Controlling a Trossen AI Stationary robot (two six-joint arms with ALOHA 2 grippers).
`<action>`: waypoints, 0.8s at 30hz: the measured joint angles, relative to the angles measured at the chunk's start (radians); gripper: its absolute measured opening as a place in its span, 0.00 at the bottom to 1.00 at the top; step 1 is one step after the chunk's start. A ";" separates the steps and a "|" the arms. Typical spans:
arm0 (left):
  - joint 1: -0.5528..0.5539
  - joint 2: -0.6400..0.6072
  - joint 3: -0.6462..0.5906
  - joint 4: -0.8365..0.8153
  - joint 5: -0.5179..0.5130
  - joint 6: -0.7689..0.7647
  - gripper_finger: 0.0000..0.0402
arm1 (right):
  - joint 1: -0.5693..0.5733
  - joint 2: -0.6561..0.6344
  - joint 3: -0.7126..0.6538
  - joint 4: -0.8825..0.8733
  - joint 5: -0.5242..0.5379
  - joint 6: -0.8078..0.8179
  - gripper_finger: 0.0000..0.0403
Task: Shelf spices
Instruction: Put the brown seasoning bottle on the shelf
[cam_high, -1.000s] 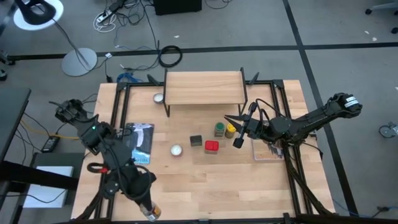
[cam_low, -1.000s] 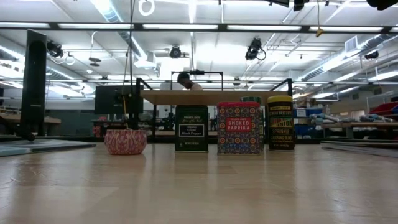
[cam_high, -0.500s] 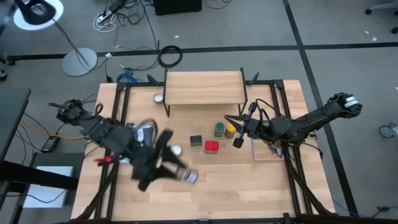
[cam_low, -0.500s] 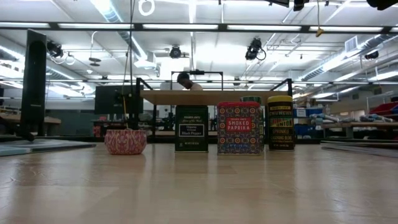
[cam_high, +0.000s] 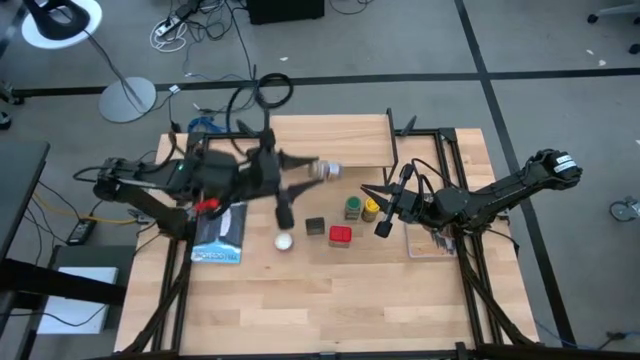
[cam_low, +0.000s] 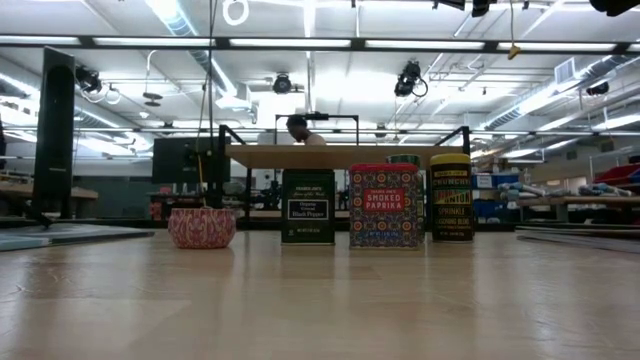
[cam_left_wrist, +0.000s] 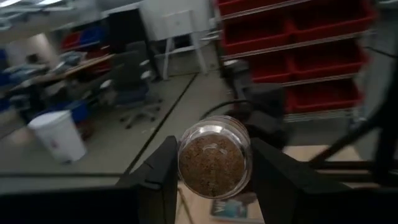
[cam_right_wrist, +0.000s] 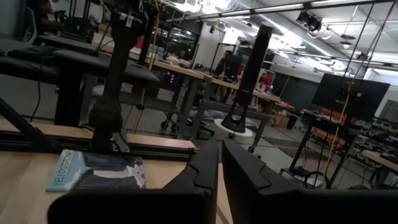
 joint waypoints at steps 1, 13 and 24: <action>0.023 0.001 0.000 0.001 0.000 -0.018 0.38 | 0.000 0.000 0.000 0.002 -0.001 0.000 0.06; 0.194 0.023 -0.043 0.292 0.195 -0.151 0.38 | 0.009 -0.003 0.000 0.008 -0.006 -0.004 0.06; 0.202 0.023 -0.054 0.455 0.423 -0.245 0.38 | 0.011 -0.003 0.000 0.007 -0.006 -0.004 0.06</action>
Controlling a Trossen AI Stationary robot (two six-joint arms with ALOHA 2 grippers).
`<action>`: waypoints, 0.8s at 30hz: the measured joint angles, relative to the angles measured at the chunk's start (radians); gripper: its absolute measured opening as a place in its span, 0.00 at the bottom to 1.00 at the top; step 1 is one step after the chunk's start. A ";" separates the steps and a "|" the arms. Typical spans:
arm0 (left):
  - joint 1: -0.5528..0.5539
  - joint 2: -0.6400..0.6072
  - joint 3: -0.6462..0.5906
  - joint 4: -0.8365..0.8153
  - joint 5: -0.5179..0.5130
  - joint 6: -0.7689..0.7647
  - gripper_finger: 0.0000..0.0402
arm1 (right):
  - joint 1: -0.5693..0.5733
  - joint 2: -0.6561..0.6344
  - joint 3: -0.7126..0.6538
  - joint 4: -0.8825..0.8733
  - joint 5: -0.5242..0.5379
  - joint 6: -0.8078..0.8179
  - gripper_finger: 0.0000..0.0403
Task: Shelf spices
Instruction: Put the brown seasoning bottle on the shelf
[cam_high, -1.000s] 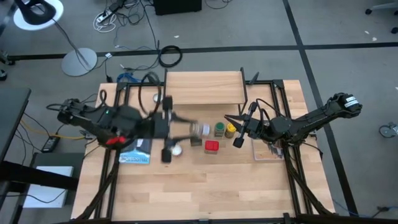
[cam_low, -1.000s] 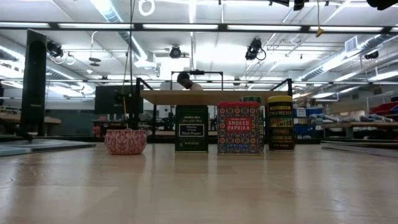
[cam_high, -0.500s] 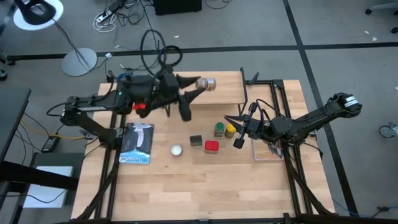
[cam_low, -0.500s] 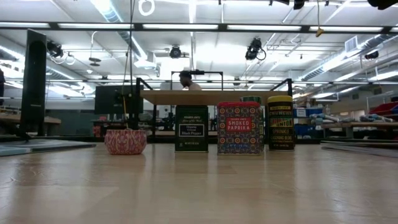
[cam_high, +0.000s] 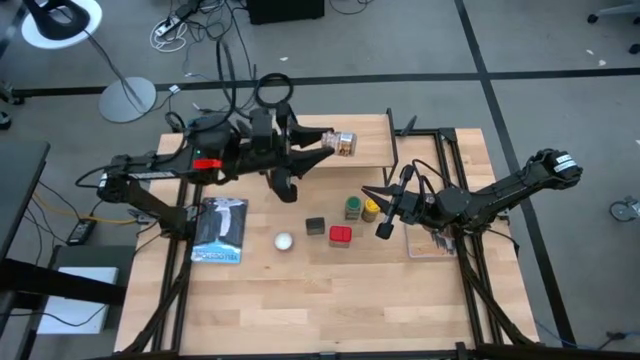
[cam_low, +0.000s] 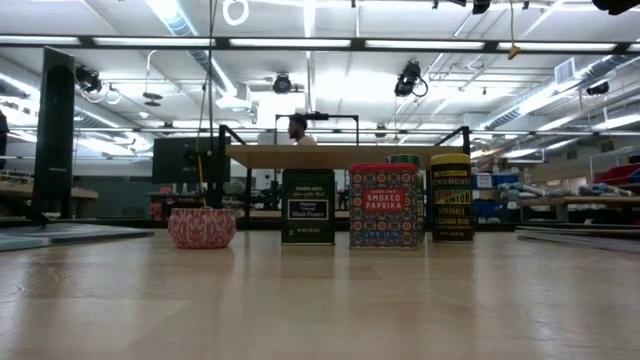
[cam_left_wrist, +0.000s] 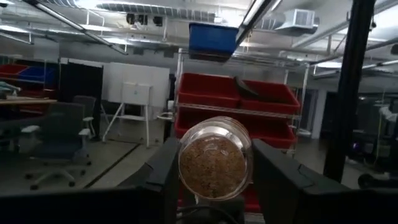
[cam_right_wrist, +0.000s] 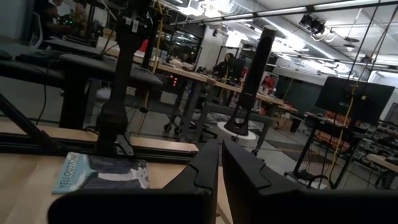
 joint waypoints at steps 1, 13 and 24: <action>0.000 0.000 0.000 -0.004 0.000 0.013 0.38 | 0.000 0.000 0.000 0.000 0.000 0.000 0.06; -0.057 0.025 -0.002 -0.192 -0.080 0.683 0.38 | 0.001 0.000 0.000 0.000 0.000 0.000 0.06; -0.132 0.026 -0.002 -0.183 -0.342 1.159 0.38 | 0.001 0.000 0.000 -0.001 0.001 0.000 0.06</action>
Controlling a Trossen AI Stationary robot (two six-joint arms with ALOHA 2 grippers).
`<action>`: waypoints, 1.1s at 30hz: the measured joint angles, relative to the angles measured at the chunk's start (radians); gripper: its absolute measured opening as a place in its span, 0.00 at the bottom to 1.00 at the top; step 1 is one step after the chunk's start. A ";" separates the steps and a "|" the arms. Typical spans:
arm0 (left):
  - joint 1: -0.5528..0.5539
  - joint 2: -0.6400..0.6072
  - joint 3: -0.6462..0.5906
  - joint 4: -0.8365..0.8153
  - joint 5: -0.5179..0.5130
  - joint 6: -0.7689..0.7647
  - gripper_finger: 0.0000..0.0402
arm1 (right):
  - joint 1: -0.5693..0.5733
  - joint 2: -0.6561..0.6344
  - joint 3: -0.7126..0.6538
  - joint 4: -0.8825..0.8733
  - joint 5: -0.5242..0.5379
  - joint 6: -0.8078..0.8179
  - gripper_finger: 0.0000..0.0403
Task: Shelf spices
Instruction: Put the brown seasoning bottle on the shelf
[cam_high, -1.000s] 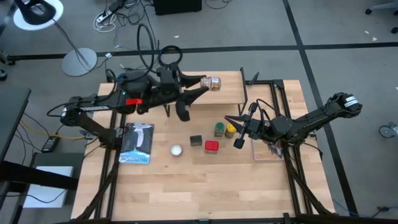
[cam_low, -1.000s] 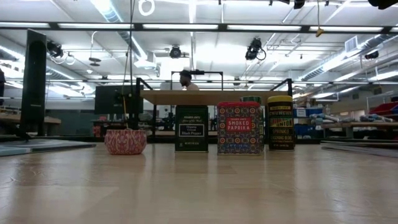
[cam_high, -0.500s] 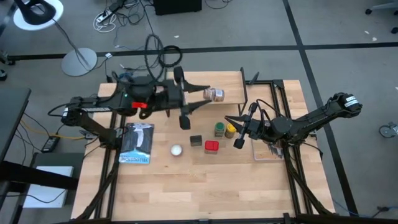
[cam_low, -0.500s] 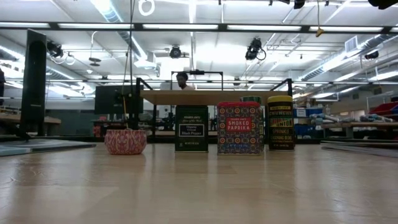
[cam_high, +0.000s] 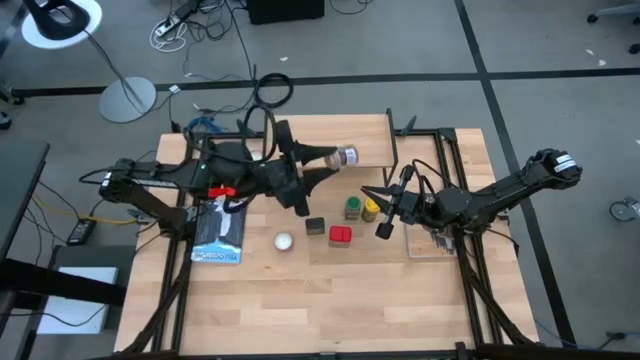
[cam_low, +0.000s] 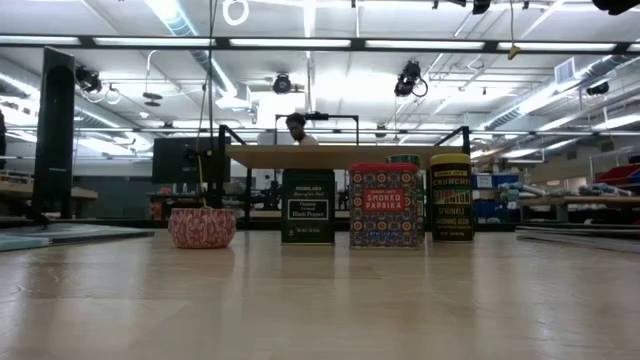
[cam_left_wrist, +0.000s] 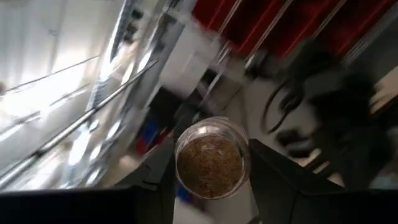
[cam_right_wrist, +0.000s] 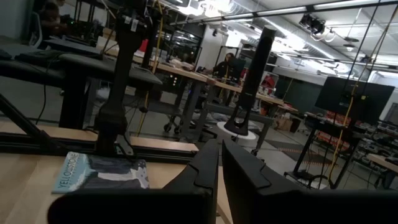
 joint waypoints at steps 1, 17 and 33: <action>-0.001 0.000 0.000 0.014 -0.046 -0.003 0.38 | 0.000 0.000 0.000 0.000 0.000 0.000 0.06; 0.246 -0.005 0.002 -0.389 -0.272 -0.867 0.38 | 0.001 0.000 0.000 0.000 0.000 0.000 0.05; 0.583 0.000 0.002 -0.712 0.107 -0.995 0.38 | 0.001 0.000 0.000 0.000 0.000 0.002 0.05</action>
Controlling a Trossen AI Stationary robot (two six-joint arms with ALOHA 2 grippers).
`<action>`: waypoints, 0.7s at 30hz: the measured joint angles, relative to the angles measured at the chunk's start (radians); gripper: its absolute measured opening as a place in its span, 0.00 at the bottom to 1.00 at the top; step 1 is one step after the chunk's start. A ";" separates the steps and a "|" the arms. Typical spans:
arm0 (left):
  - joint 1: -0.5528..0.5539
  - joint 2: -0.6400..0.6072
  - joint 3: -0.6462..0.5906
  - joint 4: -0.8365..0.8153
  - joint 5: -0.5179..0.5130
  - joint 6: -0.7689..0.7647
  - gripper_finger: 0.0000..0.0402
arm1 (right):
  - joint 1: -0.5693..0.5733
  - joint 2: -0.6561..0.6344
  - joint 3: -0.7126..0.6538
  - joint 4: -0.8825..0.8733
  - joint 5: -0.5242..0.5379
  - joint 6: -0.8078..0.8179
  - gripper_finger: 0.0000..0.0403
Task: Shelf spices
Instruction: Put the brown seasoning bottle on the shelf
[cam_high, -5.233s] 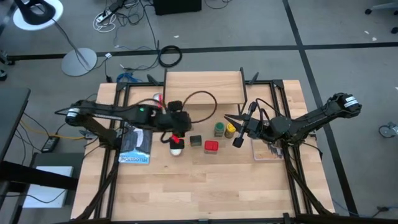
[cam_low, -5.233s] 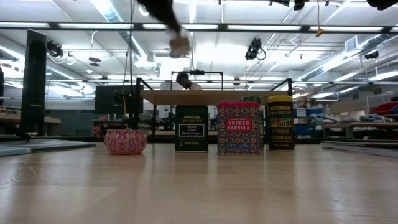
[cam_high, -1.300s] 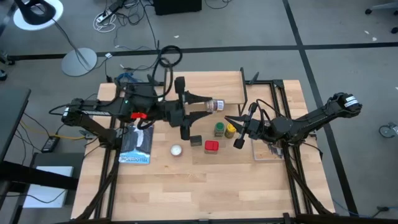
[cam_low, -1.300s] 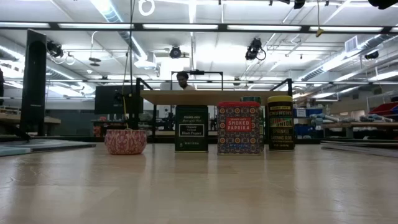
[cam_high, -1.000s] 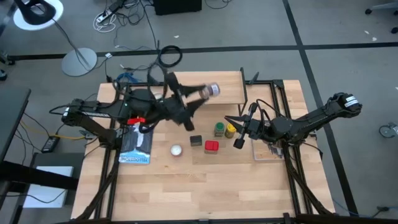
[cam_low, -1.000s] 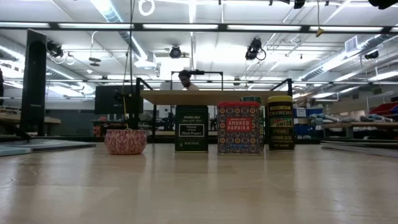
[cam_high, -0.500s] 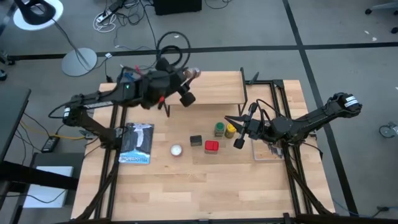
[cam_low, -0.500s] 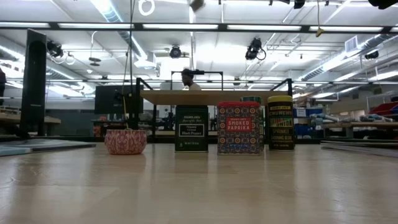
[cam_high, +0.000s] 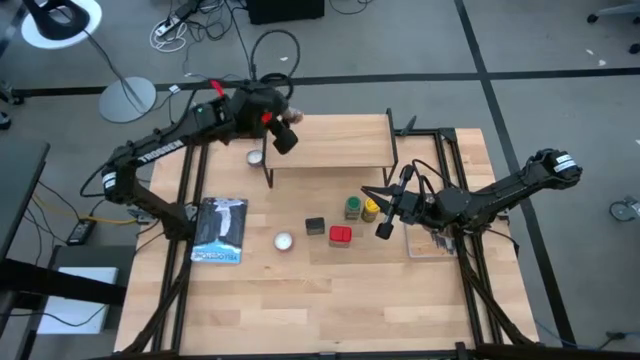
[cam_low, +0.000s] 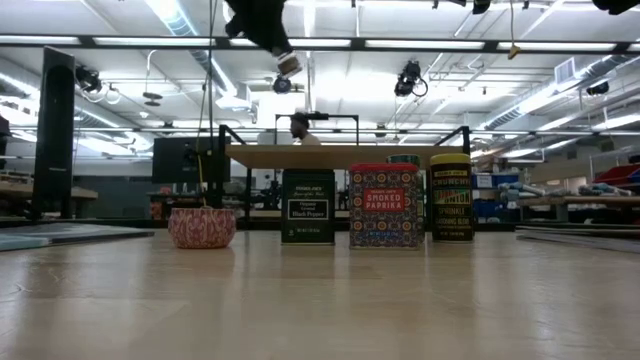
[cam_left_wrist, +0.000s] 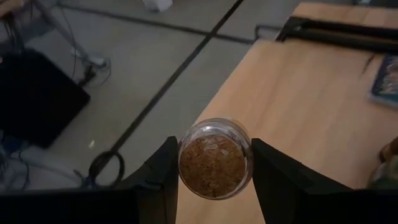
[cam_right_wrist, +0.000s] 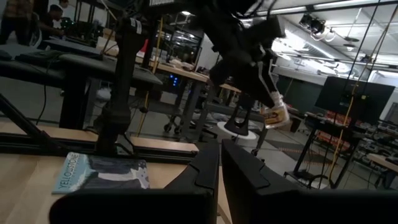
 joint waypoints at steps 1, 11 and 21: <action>0.020 0.000 0.000 -0.017 0.014 -0.010 0.38 | 0.000 0.000 0.000 0.000 0.000 0.000 0.05; 0.184 0.066 0.000 -0.085 0.176 0.021 0.38 | 0.000 0.000 0.000 0.001 0.000 0.004 0.04; 0.228 0.245 0.000 -0.105 0.216 0.136 0.38 | 0.000 0.000 0.000 -0.001 0.000 0.003 0.04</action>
